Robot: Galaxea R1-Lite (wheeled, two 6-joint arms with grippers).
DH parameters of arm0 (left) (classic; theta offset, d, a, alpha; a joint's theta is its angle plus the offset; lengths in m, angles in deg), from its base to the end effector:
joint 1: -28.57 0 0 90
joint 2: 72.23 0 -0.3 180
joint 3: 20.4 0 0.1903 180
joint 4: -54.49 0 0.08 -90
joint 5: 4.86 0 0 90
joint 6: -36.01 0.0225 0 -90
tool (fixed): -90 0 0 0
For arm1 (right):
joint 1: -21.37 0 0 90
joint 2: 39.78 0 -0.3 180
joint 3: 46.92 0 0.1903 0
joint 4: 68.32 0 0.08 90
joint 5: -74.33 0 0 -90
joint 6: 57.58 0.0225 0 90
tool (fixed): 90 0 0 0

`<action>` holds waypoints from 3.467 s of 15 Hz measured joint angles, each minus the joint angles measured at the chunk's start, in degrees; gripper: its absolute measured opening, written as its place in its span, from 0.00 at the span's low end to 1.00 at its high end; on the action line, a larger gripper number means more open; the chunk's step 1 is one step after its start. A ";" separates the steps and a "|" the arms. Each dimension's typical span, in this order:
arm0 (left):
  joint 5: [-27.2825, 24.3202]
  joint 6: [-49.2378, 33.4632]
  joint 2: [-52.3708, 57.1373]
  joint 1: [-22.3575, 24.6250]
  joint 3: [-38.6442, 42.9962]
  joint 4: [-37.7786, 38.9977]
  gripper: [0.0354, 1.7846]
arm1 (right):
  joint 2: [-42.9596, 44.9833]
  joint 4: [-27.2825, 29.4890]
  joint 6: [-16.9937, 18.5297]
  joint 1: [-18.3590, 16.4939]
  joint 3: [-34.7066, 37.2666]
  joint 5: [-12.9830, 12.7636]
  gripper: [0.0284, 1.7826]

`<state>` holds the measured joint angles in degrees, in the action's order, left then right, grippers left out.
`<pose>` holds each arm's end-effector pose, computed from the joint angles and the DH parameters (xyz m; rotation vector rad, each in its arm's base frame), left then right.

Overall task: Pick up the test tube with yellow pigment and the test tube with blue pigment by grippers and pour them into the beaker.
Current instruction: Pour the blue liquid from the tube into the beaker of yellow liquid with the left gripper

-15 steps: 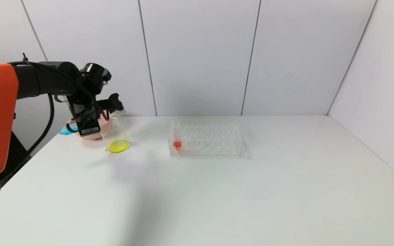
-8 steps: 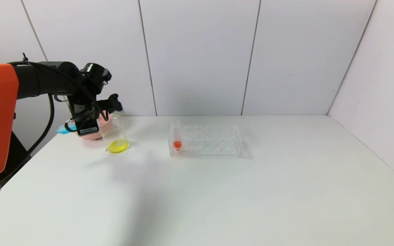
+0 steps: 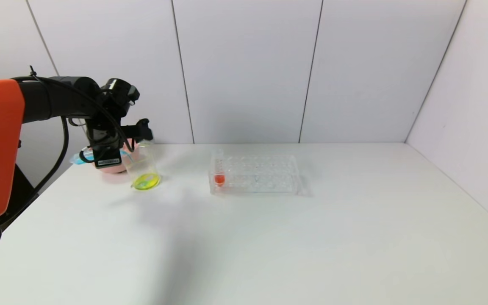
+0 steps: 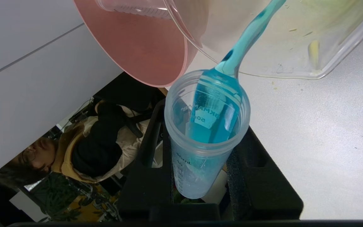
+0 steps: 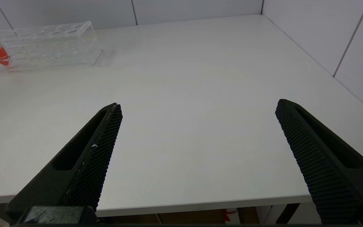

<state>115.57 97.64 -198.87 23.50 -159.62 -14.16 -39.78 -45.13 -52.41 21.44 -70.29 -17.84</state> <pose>0.4196 -0.0258 0.1997 1.2735 1.0918 -0.1420 -0.0228 -0.0009 0.0758 0.0903 -0.0048 -0.0365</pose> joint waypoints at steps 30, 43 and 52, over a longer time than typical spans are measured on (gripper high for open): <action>3.52 4.96 -0.28 -0.68 0.00 0.79 0.26 | 0.00 0.02 0.06 0.00 0.00 0.00 1.00; 5.40 7.52 -0.37 -1.15 0.00 1.58 0.26 | 0.00 0.02 0.09 0.00 0.00 0.00 1.00; 6.17 10.65 -0.37 -1.57 0.00 3.63 0.26 | 0.00 0.02 0.06 0.00 0.00 -0.02 1.00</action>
<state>121.73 108.30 -199.24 21.93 -159.62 -10.52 -39.78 -45.11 -52.35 21.44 -70.29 -17.87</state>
